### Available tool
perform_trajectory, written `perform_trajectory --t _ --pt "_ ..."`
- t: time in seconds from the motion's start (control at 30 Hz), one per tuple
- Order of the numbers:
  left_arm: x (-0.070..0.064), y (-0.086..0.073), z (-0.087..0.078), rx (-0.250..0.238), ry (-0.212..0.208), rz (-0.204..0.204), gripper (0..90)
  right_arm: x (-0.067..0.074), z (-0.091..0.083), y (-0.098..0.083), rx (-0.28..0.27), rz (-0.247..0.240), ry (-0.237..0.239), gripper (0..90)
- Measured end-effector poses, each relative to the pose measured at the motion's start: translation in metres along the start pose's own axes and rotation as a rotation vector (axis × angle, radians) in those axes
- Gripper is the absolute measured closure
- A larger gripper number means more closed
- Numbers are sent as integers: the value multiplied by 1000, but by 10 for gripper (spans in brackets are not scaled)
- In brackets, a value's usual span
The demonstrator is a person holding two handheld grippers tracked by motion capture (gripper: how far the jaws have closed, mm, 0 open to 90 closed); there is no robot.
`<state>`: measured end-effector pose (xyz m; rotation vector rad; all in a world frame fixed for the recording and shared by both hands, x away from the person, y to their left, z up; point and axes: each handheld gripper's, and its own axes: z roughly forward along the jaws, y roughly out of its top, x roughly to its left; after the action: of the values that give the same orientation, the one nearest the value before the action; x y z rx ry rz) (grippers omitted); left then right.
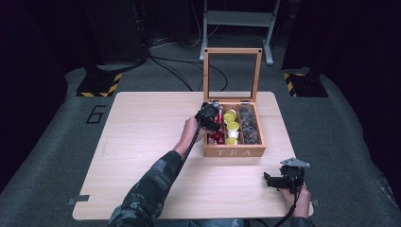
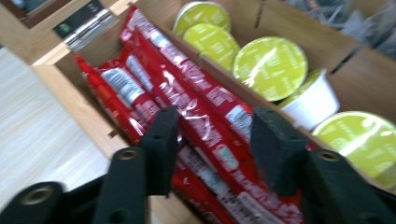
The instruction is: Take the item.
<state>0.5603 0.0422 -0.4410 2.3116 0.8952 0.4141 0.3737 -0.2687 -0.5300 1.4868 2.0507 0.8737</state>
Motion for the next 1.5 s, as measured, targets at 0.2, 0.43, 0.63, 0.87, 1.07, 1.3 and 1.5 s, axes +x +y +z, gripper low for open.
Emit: perform_trajectory --t 0.2,0.43,0.63,0.87,1.07,1.3,1.5 --pt "2 -1 1 6 4 -49 607 0 0 0 2 -6 -1 1" --pt "0 -1 1 1 42 -77 695 0 0 0 0 0 0 1" --pt "1 -2 -1 -33 51 -116 799 0 0 0 0 2 1 1" --pt "1 -3 -3 -42 49 -138 829 0 0 0 0 0 0 1" --pt "2 -3 -6 -56 43 -149 852 0 0 0 1 -2 1 1" --pt "6 -4 -19 -90 28 -165 857 0 0 0 2 -4 1 1" --pt "8 -4 -31 -117 28 -160 857 0 0 0 2 -4 1 1"
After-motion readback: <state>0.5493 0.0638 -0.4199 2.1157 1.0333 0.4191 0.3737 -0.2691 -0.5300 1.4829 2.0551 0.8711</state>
